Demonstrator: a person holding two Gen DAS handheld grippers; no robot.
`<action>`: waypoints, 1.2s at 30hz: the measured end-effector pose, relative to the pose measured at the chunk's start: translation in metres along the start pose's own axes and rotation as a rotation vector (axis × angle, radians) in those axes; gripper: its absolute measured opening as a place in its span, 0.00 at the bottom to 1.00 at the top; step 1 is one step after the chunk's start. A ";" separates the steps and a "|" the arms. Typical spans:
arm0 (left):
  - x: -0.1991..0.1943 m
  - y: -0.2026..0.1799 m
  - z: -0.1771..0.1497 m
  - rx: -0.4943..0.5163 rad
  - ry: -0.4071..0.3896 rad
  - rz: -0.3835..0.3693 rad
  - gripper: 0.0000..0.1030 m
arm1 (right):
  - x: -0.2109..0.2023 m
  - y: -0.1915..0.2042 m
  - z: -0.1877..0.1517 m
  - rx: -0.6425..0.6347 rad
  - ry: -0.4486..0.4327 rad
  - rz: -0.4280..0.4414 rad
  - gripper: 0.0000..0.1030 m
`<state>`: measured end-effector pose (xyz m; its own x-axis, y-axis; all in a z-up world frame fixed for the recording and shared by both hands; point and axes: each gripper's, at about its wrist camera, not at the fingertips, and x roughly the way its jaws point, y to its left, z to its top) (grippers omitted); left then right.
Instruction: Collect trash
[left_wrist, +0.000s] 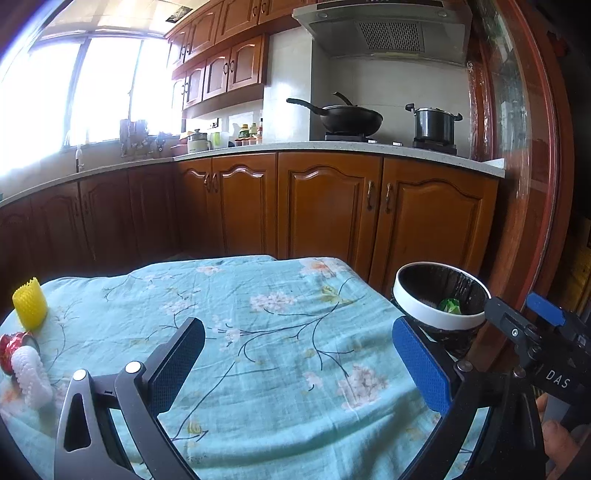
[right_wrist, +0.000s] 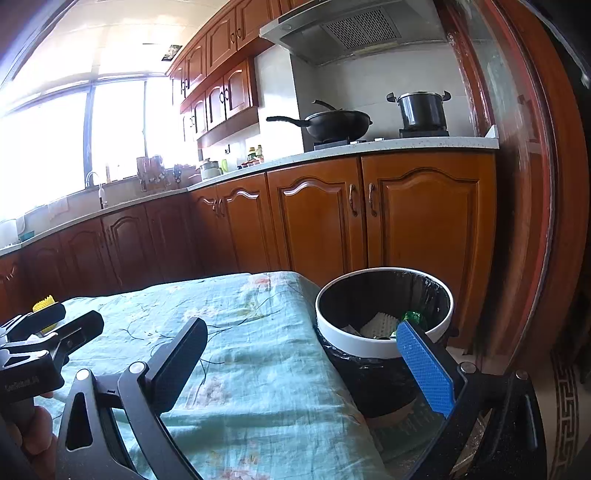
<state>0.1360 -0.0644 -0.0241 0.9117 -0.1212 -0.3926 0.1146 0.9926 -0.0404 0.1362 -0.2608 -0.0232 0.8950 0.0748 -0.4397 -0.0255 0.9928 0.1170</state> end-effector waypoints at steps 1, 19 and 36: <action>0.000 0.000 0.000 0.001 -0.002 -0.001 0.99 | -0.001 0.000 0.000 -0.003 -0.003 -0.001 1.00; -0.001 0.000 -0.003 0.019 -0.024 -0.013 0.99 | -0.004 0.000 0.002 -0.001 -0.018 0.008 1.00; 0.000 0.000 -0.004 0.023 -0.025 -0.021 0.99 | -0.007 -0.001 0.004 0.018 -0.021 0.014 1.00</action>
<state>0.1348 -0.0642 -0.0281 0.9184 -0.1429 -0.3690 0.1430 0.9893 -0.0273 0.1313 -0.2625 -0.0167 0.9038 0.0864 -0.4191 -0.0299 0.9898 0.1394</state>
